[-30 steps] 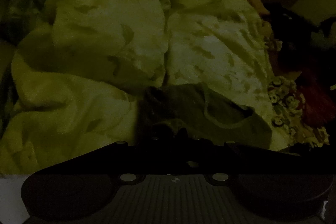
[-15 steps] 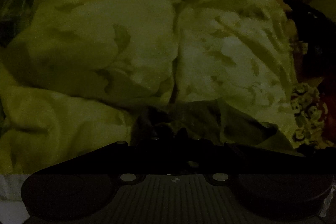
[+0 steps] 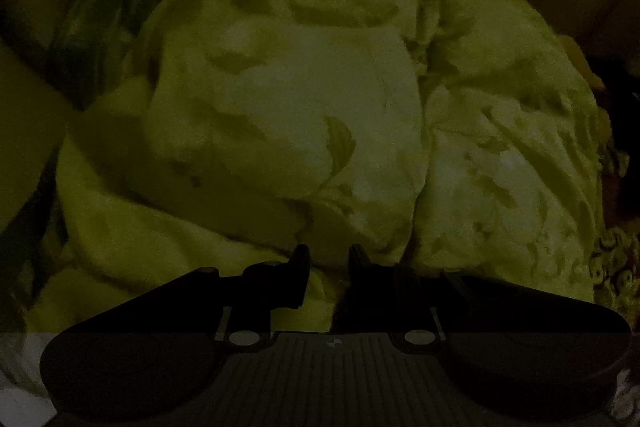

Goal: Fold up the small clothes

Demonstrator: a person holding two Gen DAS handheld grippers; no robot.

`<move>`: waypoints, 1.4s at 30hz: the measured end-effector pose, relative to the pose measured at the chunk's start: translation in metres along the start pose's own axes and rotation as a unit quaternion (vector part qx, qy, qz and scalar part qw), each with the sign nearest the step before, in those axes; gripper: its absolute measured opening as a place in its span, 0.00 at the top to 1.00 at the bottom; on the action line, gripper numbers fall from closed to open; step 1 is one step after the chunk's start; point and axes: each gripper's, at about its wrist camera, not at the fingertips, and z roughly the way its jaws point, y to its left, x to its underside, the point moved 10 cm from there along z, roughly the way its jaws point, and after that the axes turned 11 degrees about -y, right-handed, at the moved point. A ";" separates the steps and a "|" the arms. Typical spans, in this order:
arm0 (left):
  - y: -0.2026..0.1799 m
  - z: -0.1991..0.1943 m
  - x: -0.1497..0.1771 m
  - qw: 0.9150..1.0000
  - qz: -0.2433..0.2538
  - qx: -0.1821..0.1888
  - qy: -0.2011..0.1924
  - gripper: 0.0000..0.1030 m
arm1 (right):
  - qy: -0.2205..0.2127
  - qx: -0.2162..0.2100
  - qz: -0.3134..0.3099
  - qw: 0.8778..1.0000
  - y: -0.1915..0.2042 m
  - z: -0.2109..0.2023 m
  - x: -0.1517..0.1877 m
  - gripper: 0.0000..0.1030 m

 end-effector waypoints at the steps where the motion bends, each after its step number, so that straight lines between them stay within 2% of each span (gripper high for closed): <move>1: -0.002 -0.003 0.000 1.000 0.015 0.005 -0.001 0.07 | -0.014 0.000 0.003 1.000 -0.003 -0.002 -0.007 0.54; 4: -0.016 -0.018 0.006 0.997 0.058 0.050 -0.004 0.07 | -0.023 0.001 -0.024 0.999 -0.004 -0.009 -0.013 0.55; 7: -0.041 -0.040 0.028 0.988 0.121 0.100 0.005 0.07 | -0.017 -0.042 -0.082 0.996 0.009 -0.024 -0.003 0.59; 9: -0.060 -0.052 0.051 0.976 0.170 0.137 0.019 0.07 | -0.006 -0.077 -0.128 0.989 0.022 -0.037 0.014 0.72; 11: -0.081 -0.059 0.079 0.961 0.214 0.170 0.041 0.07 | 0.014 -0.118 -0.178 0.977 0.038 -0.048 0.040 0.76; 13: -0.096 -0.059 0.103 0.951 0.236 0.189 0.068 0.08 | 0.040 -0.159 -0.225 0.960 0.055 -0.056 0.070 0.77; 14: -0.101 -0.054 0.114 0.947 0.243 0.192 0.082 0.08 | 0.058 -0.176 -0.240 0.953 0.061 -0.056 0.086 0.77; 16: -0.107 -0.038 0.132 0.943 0.262 0.178 0.102 0.09 | 0.084 -0.185 -0.261 0.944 0.069 -0.051 0.109 0.77; 17: -0.109 -0.028 0.133 0.943 0.270 0.168 0.098 0.09 | 0.093 -0.181 -0.270 0.941 0.071 -0.045 0.118 0.77; 19: -0.111 -0.011 0.121 0.951 0.262 0.146 0.074 0.10 | 0.095 -0.174 -0.280 0.939 0.076 -0.032 0.124 0.77; 21: -0.109 0.006 0.095 0.968 0.218 0.114 0.044 0.10 | 0.089 -0.163 -0.267 0.946 0.079 -0.016 0.114 0.78; 22: -0.105 0.014 0.079 0.977 0.188 0.096 0.029 0.06 | 0.086 -0.156 -0.250 0.952 0.079 -0.007 0.106 0.79; 23: -0.100 0.022 0.062 0.984 0.163 0.077 0.012 0.04 | 0.085 -0.148 -0.230 0.958 0.079 0.004 0.095 0.79; 24: -0.093 0.027 0.047 0.988 0.149 0.046 -0.007 0.09 | 0.076 -0.139 -0.221 0.962 0.080 0.012 0.083 0.79; 26: -0.077 0.030 0.016 0.989 0.139 -0.017 -0.050 0.04 | 0.035 -0.113 -0.225 0.967 0.078 0.020 0.060 0.76; 28: -0.058 0.026 -0.006 0.989 0.114 -0.048 -0.078 0.00 | -0.018 -0.071 -0.213 0.974 0.066 0.023 0.027 0.61; 29: -0.050 0.022 -0.013 0.991 0.096 -0.045 -0.083 0.00 | -0.032 -0.059 -0.199 0.978 0.059 0.021 0.015 0.52; 31: -0.035 0.013 -0.017 0.993 0.082 -0.025 -0.079 0.00 | -0.034 -0.048 -0.172 0.983 0.040 0.014 0.004 0.51; 34: -0.022 -0.007 -0.002 0.993 0.103 0.015 -0.055 0.00 | -0.009 -0.058 -0.139 0.989 0.015 -0.003 0.010 0.51; 38: -0.006 -0.043 0.044 0.991 0.099 0.086 -0.012 0.00 | 0.039 -0.082 -0.095 0.991 -0.015 -0.038 0.048 0.51; 42: 0.003 -0.065 0.088 0.989 0.087 0.122 0.023 0.00 | 0.080 -0.105 -0.073 0.988 -0.027 -0.073 0.093 0.50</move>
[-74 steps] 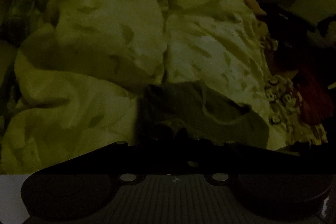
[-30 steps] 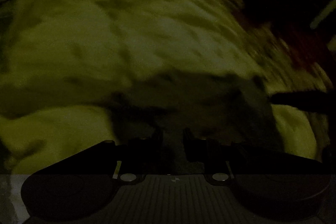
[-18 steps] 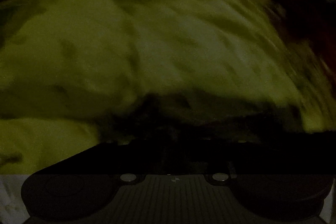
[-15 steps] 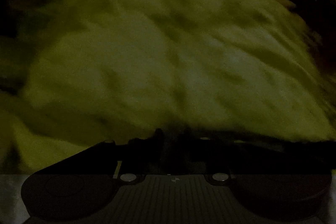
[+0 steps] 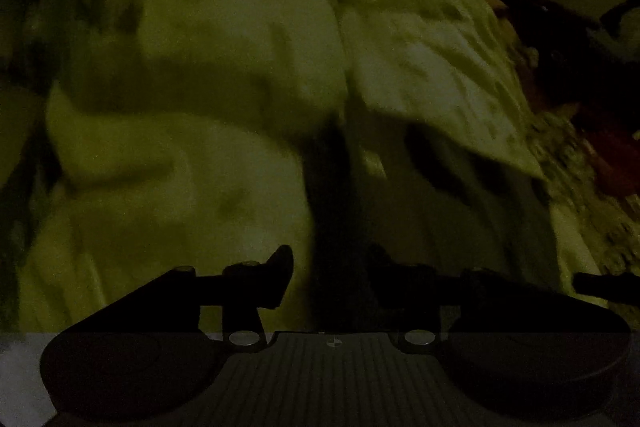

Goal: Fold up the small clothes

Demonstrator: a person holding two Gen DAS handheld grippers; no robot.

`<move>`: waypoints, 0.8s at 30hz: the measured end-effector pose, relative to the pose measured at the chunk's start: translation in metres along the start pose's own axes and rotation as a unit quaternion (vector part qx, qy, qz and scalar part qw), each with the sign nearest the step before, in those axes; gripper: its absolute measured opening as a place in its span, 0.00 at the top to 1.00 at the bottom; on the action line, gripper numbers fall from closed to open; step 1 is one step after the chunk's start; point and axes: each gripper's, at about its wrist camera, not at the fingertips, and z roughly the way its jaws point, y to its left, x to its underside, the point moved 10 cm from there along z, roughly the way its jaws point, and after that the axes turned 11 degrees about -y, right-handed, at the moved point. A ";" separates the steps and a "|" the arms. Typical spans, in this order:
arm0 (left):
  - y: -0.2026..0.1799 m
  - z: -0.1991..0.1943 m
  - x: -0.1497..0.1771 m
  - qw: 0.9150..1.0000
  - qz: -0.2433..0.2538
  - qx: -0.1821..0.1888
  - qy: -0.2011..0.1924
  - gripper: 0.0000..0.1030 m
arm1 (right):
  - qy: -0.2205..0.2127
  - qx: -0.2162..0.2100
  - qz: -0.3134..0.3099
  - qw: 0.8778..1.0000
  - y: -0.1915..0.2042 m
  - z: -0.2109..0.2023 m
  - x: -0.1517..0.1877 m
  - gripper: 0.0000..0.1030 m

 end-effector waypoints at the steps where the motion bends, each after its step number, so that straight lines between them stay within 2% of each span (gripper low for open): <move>1: -0.003 0.000 0.008 1.000 0.012 0.004 0.006 0.00 | 0.008 -0.004 -0.002 1.000 0.003 -0.003 0.008 0.50; 3: -0.008 0.004 0.022 0.999 0.045 0.000 0.013 0.00 | 0.021 -0.004 -0.011 1.000 0.005 -0.006 0.025 0.50; 7: -0.019 0.018 0.036 0.997 0.076 0.018 0.019 0.00 | 0.024 -0.002 0.001 1.000 0.007 -0.003 0.038 0.50; 10: -0.022 0.029 0.043 0.993 0.110 0.011 0.028 0.09 | 0.024 -0.007 -0.009 1.000 0.012 0.005 0.040 0.50; 11: -0.021 0.030 0.046 0.992 0.119 0.005 0.026 0.18 | 0.023 -0.001 -0.010 1.000 0.011 0.008 0.041 0.54; 12: -0.021 0.032 0.045 0.992 0.124 0.003 0.026 0.22 | 0.021 0.002 -0.006 1.000 0.010 0.012 0.041 0.64; 13: -0.020 0.033 0.044 0.992 0.121 0.003 0.027 0.31 | 0.021 0.003 -0.003 1.000 0.009 0.012 0.042 0.71; 14: -0.020 0.032 0.043 0.993 0.118 0.004 0.027 0.36 | 0.020 0.006 -0.001 1.000 0.008 0.014 0.042 0.85; 17: -0.021 0.022 0.037 0.993 0.115 0.016 0.019 0.41 | 0.008 0.003 0.013 1.000 0.007 0.006 0.040 0.89; 21: -0.016 -0.011 0.027 0.994 0.103 0.036 0.006 0.42 | -0.009 -0.014 0.030 0.999 0.012 -0.026 0.033 0.91; 24: -0.016 -0.035 0.027 0.994 0.097 0.056 0.018 0.42 | -0.010 -0.026 0.026 0.999 0.017 -0.055 0.031 0.91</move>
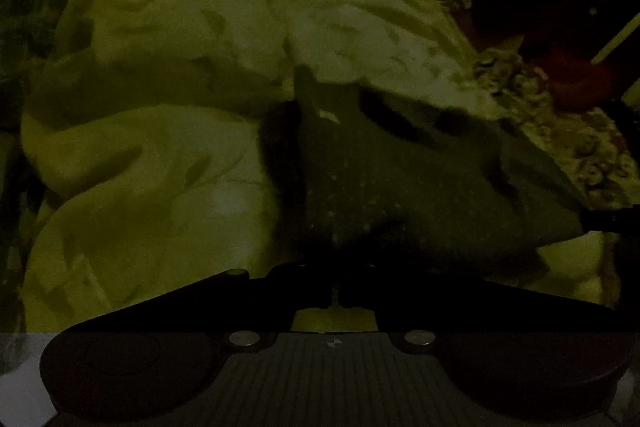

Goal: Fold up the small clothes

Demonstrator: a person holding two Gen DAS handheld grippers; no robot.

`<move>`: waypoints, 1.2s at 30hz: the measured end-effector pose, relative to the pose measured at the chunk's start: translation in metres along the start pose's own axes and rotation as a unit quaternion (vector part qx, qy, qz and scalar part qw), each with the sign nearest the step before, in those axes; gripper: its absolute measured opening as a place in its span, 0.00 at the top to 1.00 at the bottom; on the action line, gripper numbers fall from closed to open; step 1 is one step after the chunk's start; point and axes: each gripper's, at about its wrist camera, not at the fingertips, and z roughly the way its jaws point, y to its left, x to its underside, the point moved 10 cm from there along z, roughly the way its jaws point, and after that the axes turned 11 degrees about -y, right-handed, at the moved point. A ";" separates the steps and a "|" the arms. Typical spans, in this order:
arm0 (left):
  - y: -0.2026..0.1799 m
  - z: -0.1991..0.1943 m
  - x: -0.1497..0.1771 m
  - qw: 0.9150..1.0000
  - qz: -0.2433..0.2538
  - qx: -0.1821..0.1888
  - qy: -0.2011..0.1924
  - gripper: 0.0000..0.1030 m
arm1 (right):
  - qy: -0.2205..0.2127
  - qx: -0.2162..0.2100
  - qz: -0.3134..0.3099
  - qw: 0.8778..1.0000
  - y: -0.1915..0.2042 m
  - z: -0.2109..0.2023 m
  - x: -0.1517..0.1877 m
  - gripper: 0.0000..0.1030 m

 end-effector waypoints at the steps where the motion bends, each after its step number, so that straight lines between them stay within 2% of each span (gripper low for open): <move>1: -0.003 -0.008 0.002 1.000 0.001 0.008 0.008 0.42 | 0.005 -0.001 0.002 1.000 0.001 -0.007 0.000 0.91; 4: -0.009 -0.027 0.017 1.000 0.016 0.013 0.023 0.41 | 0.026 0.003 -0.005 1.000 0.002 -0.027 0.010 0.91; 6: -0.007 -0.033 0.030 0.999 0.008 0.009 0.032 0.42 | 0.039 0.010 -0.005 0.999 -0.002 -0.036 0.022 0.91; 9: 0.004 -0.036 0.056 0.998 -0.013 -0.019 0.051 0.42 | 0.054 0.021 0.011 0.998 -0.010 -0.041 0.042 0.91; 13: 0.025 -0.037 0.075 0.996 -0.051 -0.052 0.055 0.43 | 0.062 0.042 0.014 0.997 -0.019 -0.037 0.061 0.91; 15: 0.029 -0.039 0.076 0.995 -0.052 -0.070 0.052 0.26 | 0.062 0.048 0.018 0.997 -0.023 -0.031 0.066 0.91; 17: 0.027 -0.040 0.069 0.995 -0.064 -0.062 0.038 0.06 | 0.058 0.058 0.012 0.997 -0.024 -0.027 0.068 0.90; 18: 0.025 -0.040 0.061 0.996 -0.067 -0.059 0.025 0.00 | 0.057 0.062 0.010 0.996 -0.024 -0.024 0.068 0.88; 19: 0.022 -0.039 0.054 0.996 -0.066 -0.058 0.015 0.00 | 0.055 0.067 0.009 0.996 -0.024 -0.024 0.069 0.85; 20: 0.019 -0.036 0.044 0.997 -0.060 -0.058 0.000 0.00 | 0.051 0.080 0.008 0.995 -0.027 -0.025 0.070 0.77; 22: 0.010 -0.025 0.026 0.997 -0.045 -0.055 -0.019 0.00 | 0.043 0.096 0.007 0.994 -0.029 -0.025 0.069 0.77; 26: -0.006 0.012 -0.006 0.998 -0.020 -0.052 -0.036 0.00 | 0.033 0.102 0.028 0.994 -0.033 -0.028 0.069 0.73; 28: -0.009 0.034 -0.017 0.998 -0.013 -0.057 -0.032 0.00 | 0.031 0.104 0.026 0.994 -0.032 -0.029 0.070 0.67; 32: -0.006 0.067 -0.021 0.997 -0.027 -0.071 -0.005 0.00 | 0.024 0.109 -0.002 0.994 -0.024 -0.030 0.071 0.44; 33: -0.005 0.070 -0.020 0.997 -0.037 -0.069 -0.005 0.01 | 0.023 0.110 -0.009 0.994 -0.022 -0.030 0.071 0.44; 34: -0.003 0.072 -0.019 0.996 -0.045 -0.071 -0.002 0.27 | 0.022 0.110 -0.016 0.994 -0.020 -0.029 0.071 0.44; 36: 0.003 0.071 -0.019 0.995 -0.051 -0.084 -0.006 0.33 | 0.022 0.112 -0.026 0.993 -0.017 -0.026 0.072 0.38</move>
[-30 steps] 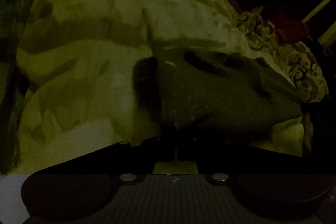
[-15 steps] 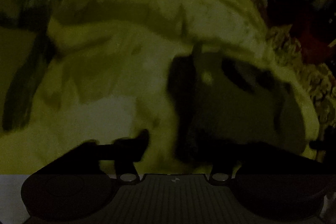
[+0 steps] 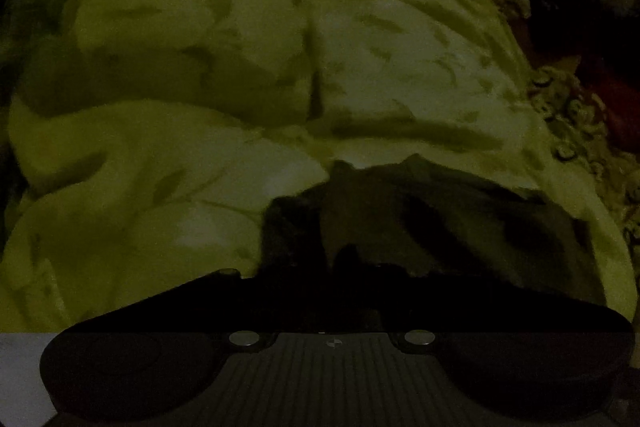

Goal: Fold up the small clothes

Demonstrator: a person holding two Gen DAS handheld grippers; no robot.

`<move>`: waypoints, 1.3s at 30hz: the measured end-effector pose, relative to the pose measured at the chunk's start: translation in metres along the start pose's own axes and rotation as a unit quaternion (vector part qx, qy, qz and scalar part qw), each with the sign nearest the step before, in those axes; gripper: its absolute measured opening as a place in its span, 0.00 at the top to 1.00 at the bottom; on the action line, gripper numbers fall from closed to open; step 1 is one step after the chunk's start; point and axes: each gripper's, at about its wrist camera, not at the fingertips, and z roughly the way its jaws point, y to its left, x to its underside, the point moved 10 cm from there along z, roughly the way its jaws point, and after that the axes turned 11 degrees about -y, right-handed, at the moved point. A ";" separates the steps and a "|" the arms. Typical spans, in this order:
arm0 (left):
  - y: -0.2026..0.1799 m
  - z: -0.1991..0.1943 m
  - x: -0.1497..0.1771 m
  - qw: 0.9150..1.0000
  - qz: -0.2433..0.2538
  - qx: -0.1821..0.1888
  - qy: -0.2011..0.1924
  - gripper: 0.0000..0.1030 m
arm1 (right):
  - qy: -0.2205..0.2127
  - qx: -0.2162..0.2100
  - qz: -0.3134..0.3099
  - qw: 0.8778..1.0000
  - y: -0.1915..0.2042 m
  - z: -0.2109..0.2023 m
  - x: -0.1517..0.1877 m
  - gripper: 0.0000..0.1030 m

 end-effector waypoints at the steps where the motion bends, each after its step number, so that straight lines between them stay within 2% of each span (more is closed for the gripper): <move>1: 0.003 -0.001 0.000 1.000 -0.001 -0.002 -0.003 0.35 | 0.001 0.001 -0.002 1.000 0.001 0.001 0.001 0.35; 2: 0.005 -0.002 0.000 1.000 -0.002 -0.002 -0.002 0.37 | 0.002 0.000 -0.003 1.000 0.002 0.003 0.002 0.30; 4: 0.013 -0.001 0.001 1.000 -0.003 -0.008 -0.003 0.38 | -0.004 -0.002 -0.001 1.000 0.003 0.003 0.001 0.29; 6: 0.023 0.001 0.001 1.000 -0.014 -0.018 -0.005 0.37 | -0.008 0.021 -0.012 1.000 0.001 0.003 0.000 0.19; 9: 0.041 0.006 0.001 0.998 -0.058 -0.035 -0.006 0.31 | -0.021 0.036 -0.024 0.999 0.000 0.003 -0.003 0.17; 11: 0.046 0.010 0.002 0.996 -0.075 -0.042 -0.003 0.07 | -0.018 0.033 -0.018 0.999 0.000 0.004 -0.004 0.17; 12: 0.047 0.011 0.001 0.996 -0.072 -0.052 -0.002 0.02 | -0.015 0.030 -0.018 0.999 0.000 0.005 -0.004 0.18; 14: 0.042 0.003 -0.005 0.997 -0.047 -0.059 -0.021 0.00 | -0.012 0.021 -0.018 1.000 0.002 0.006 -0.003 0.18; 17: 0.028 -0.021 -0.016 0.994 0.026 -0.083 -0.064 0.00 | -0.009 0.020 -0.021 1.000 0.001 0.006 -0.004 0.18; 19: 0.011 -0.039 -0.017 0.991 0.074 -0.071 -0.086 0.00 | -0.012 0.019 -0.017 1.000 0.001 0.004 -0.006 0.18; 22: -0.021 -0.059 0.002 0.989 0.133 -0.024 -0.059 0.00 | -0.003 0.028 -0.026 0.999 -0.001 0.005 -0.005 0.17; 25: -0.047 -0.075 0.028 0.981 0.189 -0.015 -0.045 0.00 | 0.005 0.042 -0.043 0.998 -0.002 0.007 -0.004 0.17; 27: -0.061 -0.082 0.044 0.974 0.222 -0.020 -0.042 0.00 | 0.007 0.036 -0.050 0.998 -0.001 0.006 -0.005 0.14; 29: -0.073 -0.086 0.054 0.974 0.223 -0.013 -0.042 0.00 | 0.005 0.033 -0.052 0.998 0.000 0.004 -0.006 0.14; 32: -0.085 -0.090 0.065 0.984 0.174 0.007 -0.031 0.00 | 0.004 0.027 -0.062 0.998 0.003 0.001 -0.008 0.08; 34: -0.092 -0.088 0.069 0.987 0.154 0.019 -0.027 0.00 | 0.014 0.015 -0.067 0.998 0.006 0.002 -0.008 0.07; 36: -0.107 -0.090 0.072 0.981 0.185 0.032 -0.044 0.00 | 0.022 0.009 -0.060 0.998 0.007 0.003 -0.007 0.05; 39: -0.130 -0.093 0.079 0.963 0.261 0.055 -0.050 0.00 | 0.029 0.002 -0.074 0.997 0.010 0.005 -0.006 0.03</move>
